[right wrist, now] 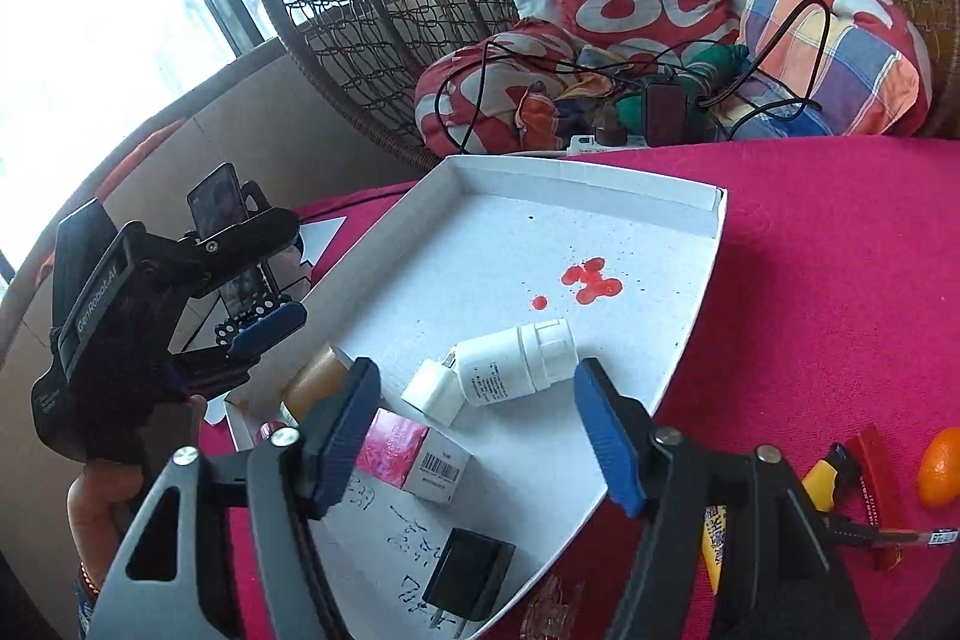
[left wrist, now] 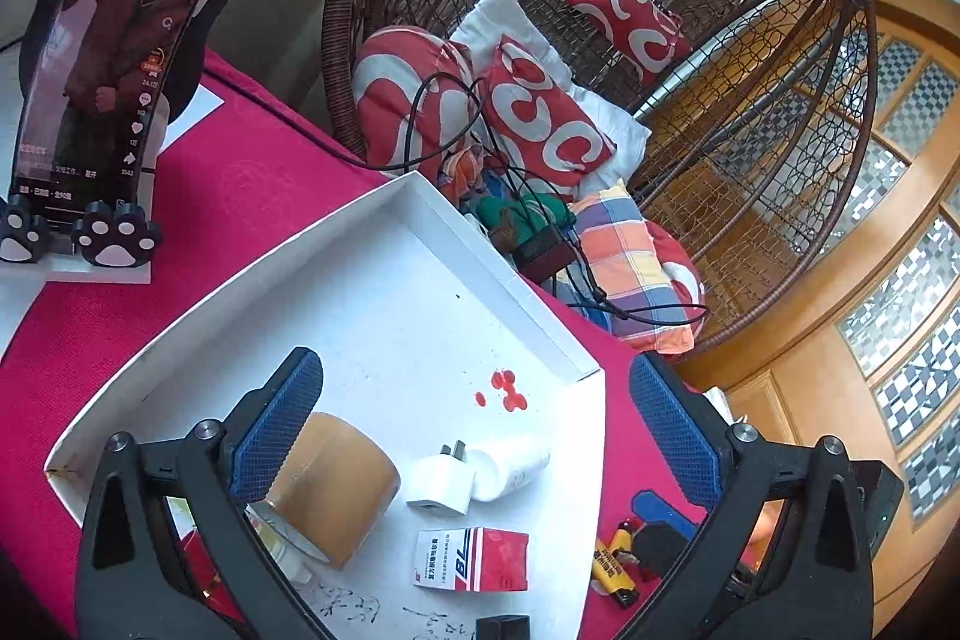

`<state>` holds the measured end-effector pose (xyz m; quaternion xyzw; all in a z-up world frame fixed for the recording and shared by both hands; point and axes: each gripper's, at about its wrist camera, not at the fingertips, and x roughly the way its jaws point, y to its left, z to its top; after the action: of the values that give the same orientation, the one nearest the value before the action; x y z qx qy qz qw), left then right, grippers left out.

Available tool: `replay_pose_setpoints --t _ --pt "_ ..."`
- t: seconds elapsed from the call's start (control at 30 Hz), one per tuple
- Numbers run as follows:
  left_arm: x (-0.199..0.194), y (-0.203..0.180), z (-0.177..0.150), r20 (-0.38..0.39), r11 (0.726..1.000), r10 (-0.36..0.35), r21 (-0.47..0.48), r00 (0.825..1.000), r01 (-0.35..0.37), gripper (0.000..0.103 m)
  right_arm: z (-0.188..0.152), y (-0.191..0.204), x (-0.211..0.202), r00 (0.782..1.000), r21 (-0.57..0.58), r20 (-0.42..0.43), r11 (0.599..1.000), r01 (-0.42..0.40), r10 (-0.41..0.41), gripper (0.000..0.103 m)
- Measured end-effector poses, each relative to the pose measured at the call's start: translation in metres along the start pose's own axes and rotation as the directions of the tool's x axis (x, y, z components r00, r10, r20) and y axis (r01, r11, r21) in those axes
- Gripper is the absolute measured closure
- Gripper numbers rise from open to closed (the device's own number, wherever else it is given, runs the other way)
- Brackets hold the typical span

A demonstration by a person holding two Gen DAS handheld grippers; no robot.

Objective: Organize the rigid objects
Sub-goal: 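Carry the black plug into the tray with the right tool and release it, then withdraw both tools from the tray toward the items on the table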

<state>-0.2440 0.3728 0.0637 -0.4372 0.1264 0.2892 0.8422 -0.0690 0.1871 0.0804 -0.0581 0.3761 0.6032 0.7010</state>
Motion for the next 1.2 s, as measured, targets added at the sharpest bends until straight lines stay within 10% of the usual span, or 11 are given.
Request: replay_pose_setpoints --t 0.33,0.6,0.8,1.0,1.2 --pt "-0.047 -0.058 -0.044 0.166 0.974 0.051 0.208 0.985 -0.086 0.000 -0.014 -0.003 -0.086 0.959 -0.069 0.263 0.989 0.131 -0.109 0.000" --pt "-0.058 -0.119 -0.083 0.182 0.911 -0.017 0.407 0.983 -0.060 0.000 -0.027 -0.039 -0.215 0.715 0.111 0.614 0.934 0.340 -0.334 0.000" --pt "-0.054 -0.139 -0.101 0.119 0.897 -0.057 0.442 0.991 -0.002 0.000 -0.044 -0.069 -0.263 0.653 0.134 0.684 0.936 0.326 -0.325 0.000" --pt "-0.046 -0.135 -0.106 0.078 0.897 -0.020 0.441 0.997 -0.016 0.000 -0.065 -0.097 -0.261 0.659 0.171 0.633 0.904 0.393 -0.406 0.000" --pt "-0.003 -0.146 -0.141 -0.112 0.844 0.031 0.535 0.993 0.034 0.000 -0.090 -0.152 -0.235 0.752 0.272 0.464 0.883 0.383 -0.468 0.000"
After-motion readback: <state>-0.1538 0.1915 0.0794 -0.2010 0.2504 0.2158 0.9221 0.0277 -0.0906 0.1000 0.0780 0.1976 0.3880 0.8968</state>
